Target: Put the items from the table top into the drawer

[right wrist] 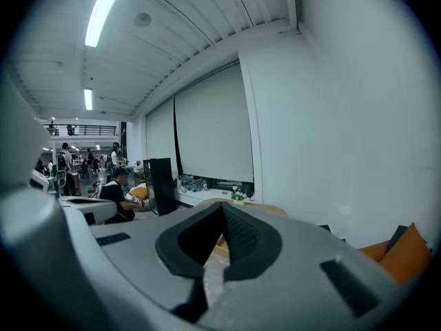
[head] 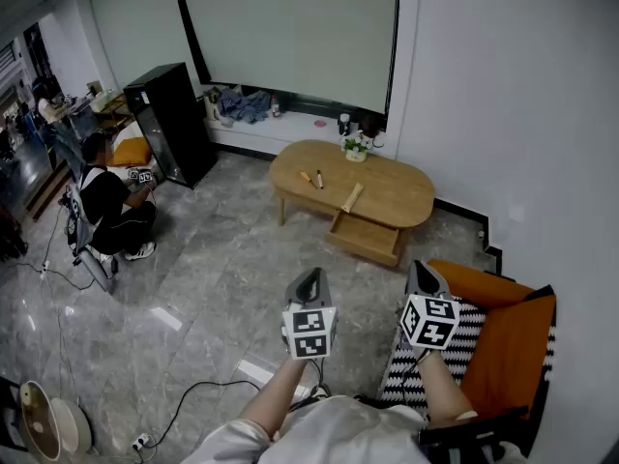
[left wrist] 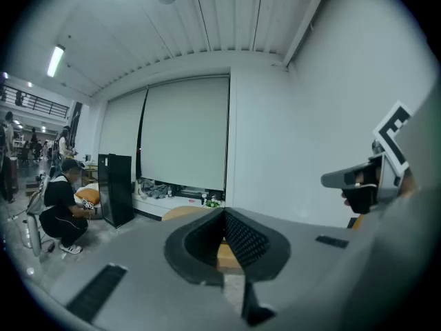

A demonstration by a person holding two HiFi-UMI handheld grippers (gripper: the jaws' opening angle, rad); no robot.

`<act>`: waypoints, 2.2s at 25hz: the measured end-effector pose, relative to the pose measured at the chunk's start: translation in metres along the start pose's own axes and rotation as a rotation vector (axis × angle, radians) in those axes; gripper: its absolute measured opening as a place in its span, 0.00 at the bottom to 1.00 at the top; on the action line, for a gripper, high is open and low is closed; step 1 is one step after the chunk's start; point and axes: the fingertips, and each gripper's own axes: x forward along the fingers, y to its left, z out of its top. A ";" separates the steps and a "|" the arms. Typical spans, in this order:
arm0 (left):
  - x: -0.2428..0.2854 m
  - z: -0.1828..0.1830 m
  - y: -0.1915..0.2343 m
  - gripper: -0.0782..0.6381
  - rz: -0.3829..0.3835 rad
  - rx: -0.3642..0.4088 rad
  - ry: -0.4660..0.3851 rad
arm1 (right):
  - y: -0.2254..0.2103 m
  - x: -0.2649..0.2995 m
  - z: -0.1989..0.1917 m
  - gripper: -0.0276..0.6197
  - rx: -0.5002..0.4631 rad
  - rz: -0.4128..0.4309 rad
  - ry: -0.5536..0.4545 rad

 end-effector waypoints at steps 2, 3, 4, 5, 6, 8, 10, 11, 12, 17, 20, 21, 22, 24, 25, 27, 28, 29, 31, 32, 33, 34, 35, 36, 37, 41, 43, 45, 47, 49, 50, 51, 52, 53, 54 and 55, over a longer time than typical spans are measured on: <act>0.002 -0.002 0.006 0.12 -0.001 0.001 0.007 | 0.003 0.003 0.000 0.03 0.002 -0.005 0.001; 0.003 -0.002 0.009 0.12 -0.002 0.001 0.010 | 0.004 0.005 0.000 0.03 0.002 -0.009 0.002; 0.005 -0.003 0.011 0.12 -0.004 0.001 0.012 | 0.006 0.006 0.000 0.03 0.003 -0.013 0.004; 0.006 -0.004 0.013 0.12 -0.006 0.000 0.013 | 0.007 0.007 -0.001 0.03 0.004 -0.017 0.005; 0.007 -0.004 0.015 0.12 -0.010 0.001 0.014 | 0.008 0.008 -0.002 0.03 0.007 -0.020 0.006; 0.010 -0.005 0.018 0.12 -0.020 0.005 0.016 | 0.011 0.012 -0.003 0.03 0.022 -0.022 0.005; 0.015 -0.006 0.018 0.12 -0.033 0.015 0.016 | 0.011 0.015 -0.004 0.03 0.051 -0.024 -0.003; 0.017 -0.006 0.018 0.12 -0.040 0.020 0.015 | 0.010 0.016 -0.004 0.03 0.065 -0.028 -0.007; 0.019 -0.006 0.018 0.12 -0.047 0.026 0.014 | 0.010 0.017 -0.005 0.03 0.074 -0.036 -0.009; 0.027 -0.009 0.022 0.12 -0.082 0.041 0.022 | 0.006 0.016 -0.015 0.03 0.091 -0.082 0.013; 0.034 -0.011 0.022 0.12 -0.103 0.040 0.033 | 0.000 0.015 -0.022 0.03 0.103 -0.110 0.036; 0.037 -0.013 0.020 0.12 -0.109 0.042 0.036 | -0.003 0.016 -0.025 0.03 0.105 -0.118 0.042; 0.039 -0.015 0.018 0.12 -0.114 0.046 0.040 | -0.007 0.016 -0.028 0.03 0.108 -0.125 0.049; 0.047 -0.019 0.014 0.12 -0.123 0.051 0.049 | -0.015 0.019 -0.032 0.03 0.117 -0.136 0.058; 0.052 -0.020 0.013 0.12 -0.126 0.052 0.053 | -0.018 0.021 -0.032 0.03 0.121 -0.141 0.061; 0.063 -0.020 0.011 0.12 -0.128 0.051 0.057 | -0.024 0.028 -0.031 0.03 0.127 -0.151 0.063; 0.069 -0.020 0.010 0.12 -0.128 0.048 0.058 | -0.028 0.032 -0.031 0.03 0.129 -0.155 0.064; 0.076 -0.021 0.009 0.12 -0.127 0.044 0.059 | -0.031 0.038 -0.032 0.03 0.133 -0.158 0.065; 0.092 -0.021 0.008 0.12 -0.124 0.039 0.062 | -0.041 0.054 -0.034 0.03 0.145 -0.160 0.072; 0.102 -0.021 0.007 0.12 -0.122 0.040 0.065 | -0.046 0.064 -0.034 0.03 0.152 -0.159 0.075; 0.113 -0.020 0.006 0.12 -0.119 0.042 0.068 | -0.050 0.076 -0.033 0.03 0.158 -0.157 0.079; 0.125 -0.020 0.006 0.12 -0.115 0.044 0.073 | -0.055 0.087 -0.031 0.03 0.162 -0.152 0.081; 0.137 -0.019 0.007 0.12 -0.109 0.044 0.077 | -0.060 0.100 -0.028 0.03 0.164 -0.147 0.082; 0.150 -0.017 0.007 0.12 -0.102 0.043 0.080 | -0.065 0.113 -0.024 0.03 0.164 -0.140 0.081; 0.163 -0.014 0.006 0.12 -0.095 0.040 0.081 | -0.070 0.125 -0.020 0.03 0.163 -0.133 0.080; 0.213 0.002 -0.001 0.12 -0.063 0.034 0.068 | -0.098 0.174 -0.004 0.03 0.157 -0.107 0.083; 0.236 0.010 -0.007 0.12 -0.047 0.029 0.067 | -0.113 0.198 0.005 0.03 0.155 -0.091 0.091; 0.257 0.016 -0.012 0.12 -0.033 0.026 0.071 | -0.127 0.221 0.014 0.03 0.151 -0.076 0.095; 0.276 0.018 -0.017 0.12 -0.021 0.028 0.079 | -0.141 0.241 0.020 0.03 0.154 -0.064 0.097; 0.293 0.020 -0.020 0.12 -0.010 0.035 0.086 | -0.152 0.261 0.024 0.03 0.163 -0.052 0.101; 0.301 0.021 -0.021 0.12 -0.005 0.037 0.088 | -0.156 0.271 0.025 0.03 0.167 -0.044 0.105; 0.308 0.021 -0.020 0.12 0.002 0.039 0.089 | -0.159 0.280 0.025 0.03 0.170 -0.036 0.109; 0.314 0.022 -0.018 0.12 0.010 0.039 0.092 | -0.160 0.289 0.025 0.03 0.171 -0.028 0.113; 0.321 0.021 -0.016 0.12 0.020 0.038 0.095 | -0.161 0.298 0.025 0.03 0.172 -0.020 0.118; 0.327 0.021 -0.012 0.12 0.030 0.036 0.099 | -0.160 0.307 0.024 0.03 0.173 -0.011 0.124; 0.332 0.020 -0.008 0.12 0.040 0.032 0.104 | -0.159 0.315 0.023 0.03 0.174 -0.002 0.130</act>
